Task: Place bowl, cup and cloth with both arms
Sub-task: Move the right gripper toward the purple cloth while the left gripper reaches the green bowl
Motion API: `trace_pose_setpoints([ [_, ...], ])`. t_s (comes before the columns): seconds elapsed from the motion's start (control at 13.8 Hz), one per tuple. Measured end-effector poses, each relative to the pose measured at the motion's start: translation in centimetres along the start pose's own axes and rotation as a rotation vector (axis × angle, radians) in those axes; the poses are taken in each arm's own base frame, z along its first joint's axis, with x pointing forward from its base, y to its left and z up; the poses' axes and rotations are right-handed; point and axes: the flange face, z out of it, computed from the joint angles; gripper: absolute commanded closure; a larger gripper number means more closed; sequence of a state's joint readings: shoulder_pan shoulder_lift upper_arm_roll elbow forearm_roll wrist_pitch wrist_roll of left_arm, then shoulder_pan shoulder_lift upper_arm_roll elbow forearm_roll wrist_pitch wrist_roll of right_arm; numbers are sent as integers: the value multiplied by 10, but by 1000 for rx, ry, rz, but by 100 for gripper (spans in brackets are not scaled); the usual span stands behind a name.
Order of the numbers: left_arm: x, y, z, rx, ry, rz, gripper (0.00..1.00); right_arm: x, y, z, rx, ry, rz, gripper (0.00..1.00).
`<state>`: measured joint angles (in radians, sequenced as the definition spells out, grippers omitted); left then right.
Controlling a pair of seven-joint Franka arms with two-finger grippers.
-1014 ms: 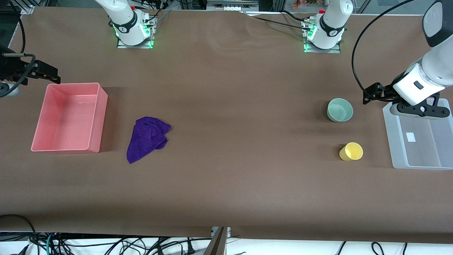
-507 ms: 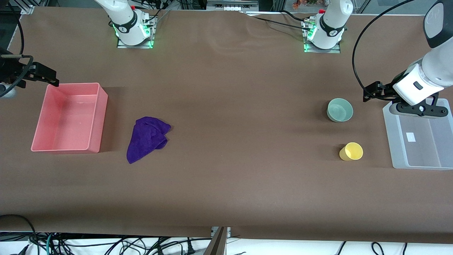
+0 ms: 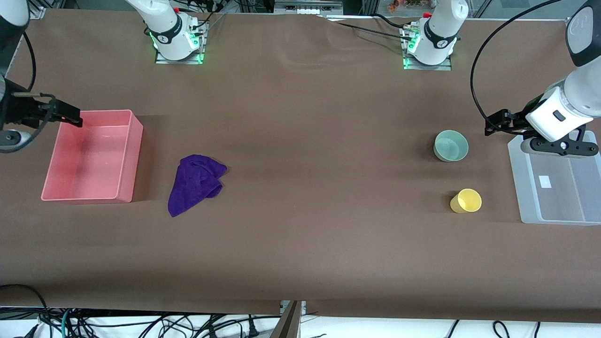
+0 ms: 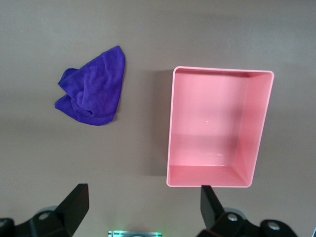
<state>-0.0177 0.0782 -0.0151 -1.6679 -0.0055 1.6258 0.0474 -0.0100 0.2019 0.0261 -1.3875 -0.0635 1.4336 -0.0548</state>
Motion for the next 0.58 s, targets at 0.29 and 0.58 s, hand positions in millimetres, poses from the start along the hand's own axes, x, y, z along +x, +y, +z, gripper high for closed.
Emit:
trace_pose_setpoints([
  [0.29, 0, 0, 7, -2, -29, 24, 0, 35, -4, 62, 4, -51, -12, 0],
  [0.58, 14, -25, 56, -10, -129, 175, 0, 61, -50, 154, 7, -3, -40, 0],
])
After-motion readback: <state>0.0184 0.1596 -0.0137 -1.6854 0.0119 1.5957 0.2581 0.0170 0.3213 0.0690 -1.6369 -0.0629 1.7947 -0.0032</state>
